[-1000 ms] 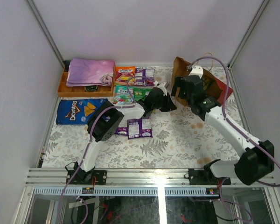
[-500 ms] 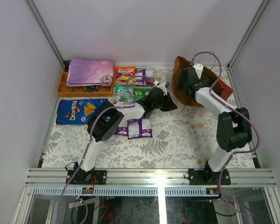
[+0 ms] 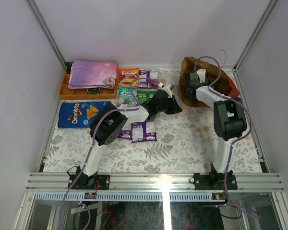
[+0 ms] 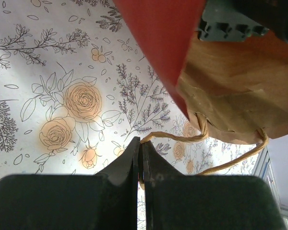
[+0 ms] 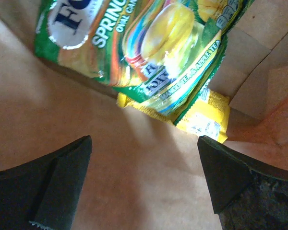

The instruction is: Take the snacks out of the paper bag

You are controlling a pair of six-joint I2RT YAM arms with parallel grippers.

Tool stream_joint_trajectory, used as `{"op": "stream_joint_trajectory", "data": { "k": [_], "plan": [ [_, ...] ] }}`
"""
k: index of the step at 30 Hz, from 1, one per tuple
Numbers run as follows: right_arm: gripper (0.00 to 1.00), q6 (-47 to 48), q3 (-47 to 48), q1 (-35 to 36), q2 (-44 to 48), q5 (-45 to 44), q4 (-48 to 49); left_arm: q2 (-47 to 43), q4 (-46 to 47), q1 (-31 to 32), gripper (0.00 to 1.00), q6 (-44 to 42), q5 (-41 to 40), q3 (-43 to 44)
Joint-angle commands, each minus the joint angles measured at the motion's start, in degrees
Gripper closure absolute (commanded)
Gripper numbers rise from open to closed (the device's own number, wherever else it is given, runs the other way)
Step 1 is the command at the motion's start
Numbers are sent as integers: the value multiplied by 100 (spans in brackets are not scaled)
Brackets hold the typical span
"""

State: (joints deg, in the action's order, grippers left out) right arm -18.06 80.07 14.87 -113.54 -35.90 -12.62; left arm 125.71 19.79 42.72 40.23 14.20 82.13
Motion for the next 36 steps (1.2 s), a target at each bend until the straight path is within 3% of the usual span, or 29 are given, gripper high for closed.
{"op": "stream_joint_trajectory", "data": {
  "k": [1, 12, 16, 20, 27, 36],
  "plan": [
    [1, 87, 358, -275, -259, 12, 160, 66, 282, 25, 100, -84, 49, 66],
    [1, 635, 440, -588, -628, 363, 872, 103, 192, 26, 100, -137, 40, 128],
    [9, 761, 648, -642, -758, 542, 832, 102, 145, 24, 100, -168, 14, 141],
    [30, 885, 661, -644, -748, 709, 983, 109, 114, 17, 100, -182, -1, 163],
    [96, 1153, 481, -646, -447, 843, 1418, 152, 86, 17, 100, -169, 22, 196],
    [100, 1400, -297, -514, 653, 1383, 2208, 199, 73, 19, 100, -157, 37, 231]
  ]
}}
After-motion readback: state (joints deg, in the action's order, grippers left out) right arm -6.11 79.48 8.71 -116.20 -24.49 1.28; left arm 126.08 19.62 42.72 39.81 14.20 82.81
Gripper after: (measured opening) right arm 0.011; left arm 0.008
